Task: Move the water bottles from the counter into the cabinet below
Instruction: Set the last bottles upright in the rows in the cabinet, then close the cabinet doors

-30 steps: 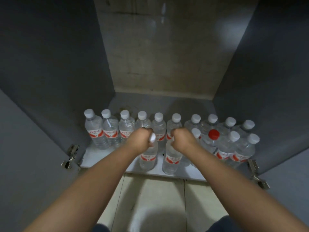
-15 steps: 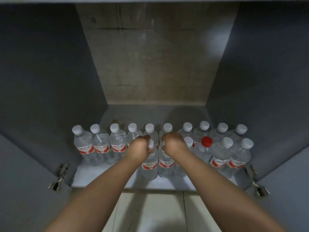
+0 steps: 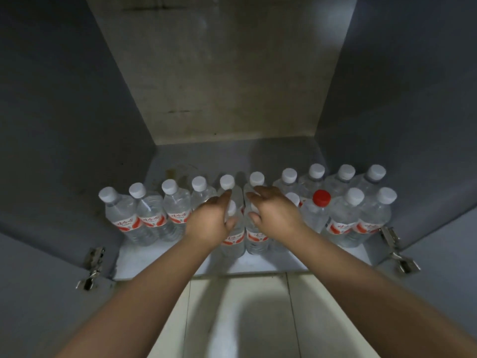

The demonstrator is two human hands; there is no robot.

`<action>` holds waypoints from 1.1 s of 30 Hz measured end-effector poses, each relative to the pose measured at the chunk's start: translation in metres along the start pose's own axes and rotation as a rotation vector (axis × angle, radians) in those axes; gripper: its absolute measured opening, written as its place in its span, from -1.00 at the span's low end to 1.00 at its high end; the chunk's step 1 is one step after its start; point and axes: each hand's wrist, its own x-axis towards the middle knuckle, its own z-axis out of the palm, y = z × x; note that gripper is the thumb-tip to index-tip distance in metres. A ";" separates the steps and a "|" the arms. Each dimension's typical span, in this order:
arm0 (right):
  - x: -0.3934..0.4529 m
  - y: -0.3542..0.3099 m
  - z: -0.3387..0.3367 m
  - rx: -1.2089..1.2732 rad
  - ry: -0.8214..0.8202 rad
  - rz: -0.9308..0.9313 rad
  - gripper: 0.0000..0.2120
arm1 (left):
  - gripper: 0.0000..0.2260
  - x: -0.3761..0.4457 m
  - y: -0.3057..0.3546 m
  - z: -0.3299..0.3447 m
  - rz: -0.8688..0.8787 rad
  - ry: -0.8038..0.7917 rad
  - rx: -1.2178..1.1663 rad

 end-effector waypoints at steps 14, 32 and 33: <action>-0.147 0.014 -0.193 -0.152 -0.234 0.208 -0.55 | -0.54 -0.111 0.126 -0.148 0.124 -0.303 0.037; -0.344 0.100 -0.441 -0.016 -0.083 0.116 -0.54 | -0.56 -0.260 0.334 -0.290 0.057 -0.220 0.040; -0.356 0.107 -0.440 0.047 -0.197 0.127 -0.51 | -0.56 -0.266 0.338 -0.291 0.040 -0.217 0.043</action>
